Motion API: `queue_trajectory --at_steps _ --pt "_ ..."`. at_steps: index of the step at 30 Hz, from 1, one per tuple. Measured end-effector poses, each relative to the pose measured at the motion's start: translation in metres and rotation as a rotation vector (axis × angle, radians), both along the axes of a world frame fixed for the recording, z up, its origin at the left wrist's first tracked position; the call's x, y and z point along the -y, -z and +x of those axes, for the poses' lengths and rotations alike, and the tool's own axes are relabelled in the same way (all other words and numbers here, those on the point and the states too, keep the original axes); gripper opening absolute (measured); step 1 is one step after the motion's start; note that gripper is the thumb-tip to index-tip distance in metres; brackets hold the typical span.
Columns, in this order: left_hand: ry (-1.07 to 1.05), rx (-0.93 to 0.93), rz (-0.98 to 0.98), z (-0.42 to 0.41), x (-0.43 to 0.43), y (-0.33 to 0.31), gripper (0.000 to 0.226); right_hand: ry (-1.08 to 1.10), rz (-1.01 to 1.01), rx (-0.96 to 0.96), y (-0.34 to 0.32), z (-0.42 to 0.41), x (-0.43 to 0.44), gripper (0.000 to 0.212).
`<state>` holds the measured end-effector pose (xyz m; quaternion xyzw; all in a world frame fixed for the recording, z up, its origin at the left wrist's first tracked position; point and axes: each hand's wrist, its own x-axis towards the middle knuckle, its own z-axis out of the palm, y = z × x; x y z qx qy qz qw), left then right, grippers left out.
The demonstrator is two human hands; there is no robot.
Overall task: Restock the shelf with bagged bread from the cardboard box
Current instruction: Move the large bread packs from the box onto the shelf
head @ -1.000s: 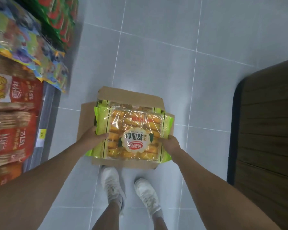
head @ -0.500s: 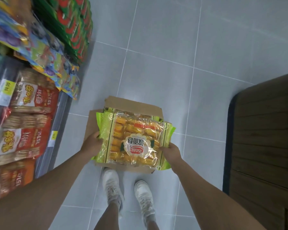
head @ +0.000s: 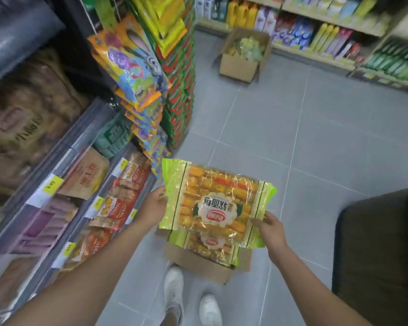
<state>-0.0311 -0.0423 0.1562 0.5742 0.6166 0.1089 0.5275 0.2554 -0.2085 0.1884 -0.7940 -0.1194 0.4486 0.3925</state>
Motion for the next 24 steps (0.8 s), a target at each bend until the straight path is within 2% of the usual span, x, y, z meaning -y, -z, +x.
queue_trajectory --at_steps 4,7,8,10,11,13,15,16,17,18,21,22,24 --pt "-0.125 0.128 0.167 -0.026 0.006 -0.099 0.033 -0.04 0.224 0.125 -0.089 -0.011 -0.024 0.013" --pt "-0.215 0.221 0.261 -0.048 0.021 -0.17 0.049 -0.096 0.375 0.226 -0.16 -0.022 -0.052 0.01" --pt "-0.242 0.261 0.297 -0.06 0.026 -0.184 0.044 -0.127 0.423 0.253 -0.183 -0.027 -0.062 0.01" --pt "-0.31 0.3 0.381 -0.081 0.038 -0.216 0.012 -0.212 0.515 0.307 -0.23 -0.036 -0.083 0.01" --pt "-0.352 0.329 0.4 -0.094 0.041 -0.225 0.007 -0.273 0.557 0.349 -0.258 -0.044 -0.094 0.009" --pt "-0.41 0.433 0.338 -0.106 0.05 -0.249 0.016 -0.374 0.637 0.429 -0.304 -0.055 -0.119 0.01" --pt "-0.474 0.497 0.259 -0.121 0.07 -0.281 0.012 -0.477 0.746 0.512 -0.362 -0.078 -0.137 0.013" --pt "-0.483 0.537 0.237 -0.126 0.077 -0.296 0.031 -0.534 0.795 0.559 -0.389 -0.09 -0.145 0.014" --pt "-0.492 0.564 0.23 -0.134 0.08 -0.308 0.061 -0.598 0.829 0.617 -0.414 -0.103 -0.15 0.014" --pt "-0.504 0.518 0.26 -0.142 0.082 -0.318 0.087 -0.667 0.86 0.677 -0.437 -0.116 -0.155 0.015" --pt "-0.476 0.304 0.428 -0.159 0.088 -0.36 0.141 -0.902 0.983 0.937 -0.494 -0.157 -0.153 0.016" --pt "-0.422 0.275 0.491 -0.162 0.09 -0.373 0.154 -0.981 1.031 1.047 -0.509 -0.171 -0.149 0.017" --pt "-0.32 0.23 0.552 -0.163 0.093 -0.399 0.153 -1.115 1.122 1.248 -0.533 -0.197 -0.14 0.02"
